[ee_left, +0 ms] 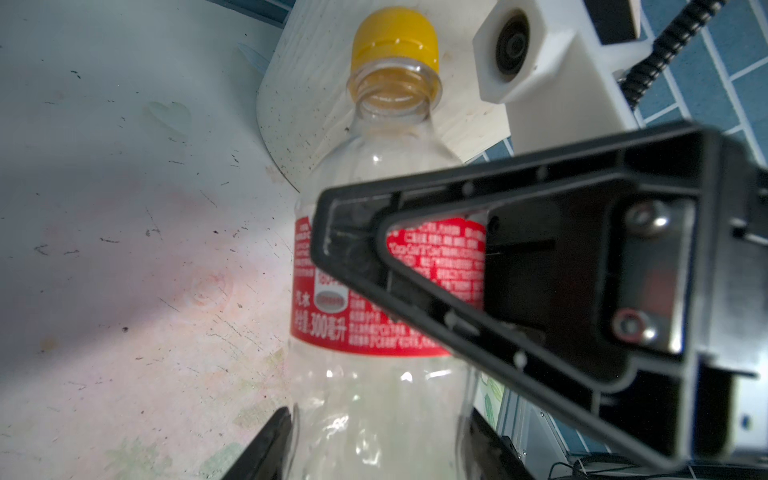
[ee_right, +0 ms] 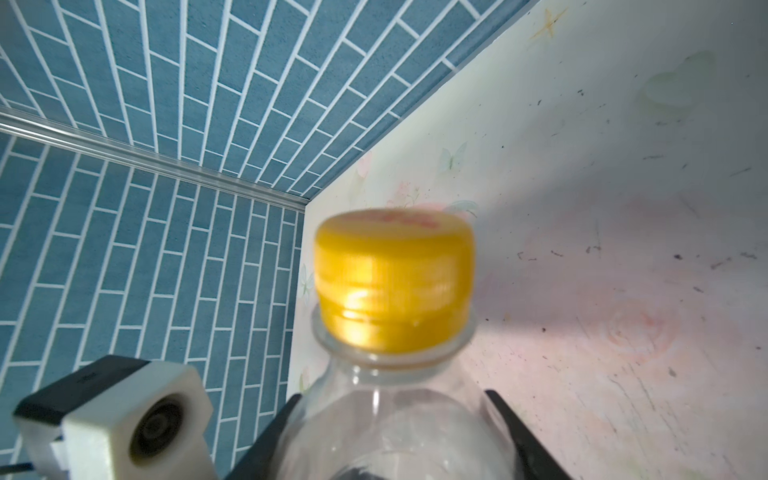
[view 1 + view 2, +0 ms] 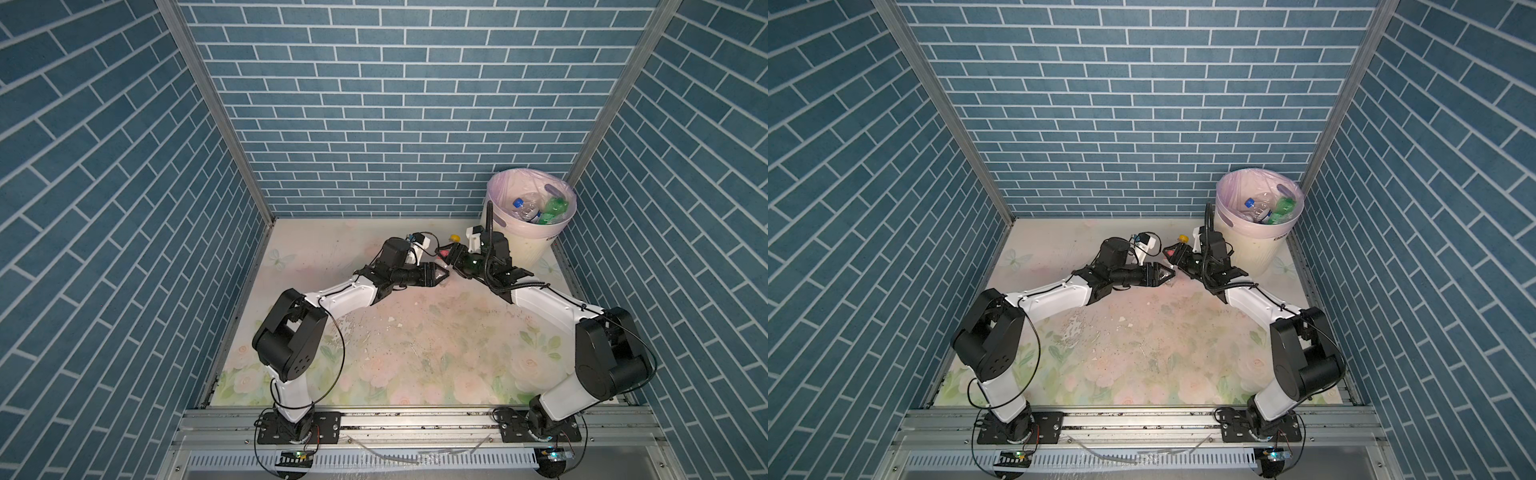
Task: Throw the plastic bottles in the bin
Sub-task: 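Close the right gripper on the Coke bottle's cap end held by the left gripper, then carry the Coke bottle over the bin with the right gripper and release it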
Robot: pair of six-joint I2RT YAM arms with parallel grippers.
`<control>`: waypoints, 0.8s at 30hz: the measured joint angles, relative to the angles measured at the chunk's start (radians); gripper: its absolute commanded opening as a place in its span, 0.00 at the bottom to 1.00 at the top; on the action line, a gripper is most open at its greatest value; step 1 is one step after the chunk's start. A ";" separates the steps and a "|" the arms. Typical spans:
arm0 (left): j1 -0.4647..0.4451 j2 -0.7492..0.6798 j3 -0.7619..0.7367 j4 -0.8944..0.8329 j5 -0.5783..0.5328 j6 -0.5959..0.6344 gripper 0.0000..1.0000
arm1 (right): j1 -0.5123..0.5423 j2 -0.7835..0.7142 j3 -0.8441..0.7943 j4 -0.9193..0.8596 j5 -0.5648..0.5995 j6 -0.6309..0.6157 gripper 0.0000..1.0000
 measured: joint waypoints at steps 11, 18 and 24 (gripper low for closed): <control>0.000 -0.052 0.000 -0.039 -0.029 0.044 0.90 | -0.003 0.000 0.098 -0.103 0.014 -0.050 0.39; 0.000 -0.134 0.000 -0.103 -0.075 0.089 0.99 | -0.028 0.000 0.218 -0.277 0.062 -0.160 0.36; 0.000 -0.209 0.008 -0.134 -0.097 0.108 0.99 | -0.082 -0.002 0.352 -0.399 0.086 -0.247 0.34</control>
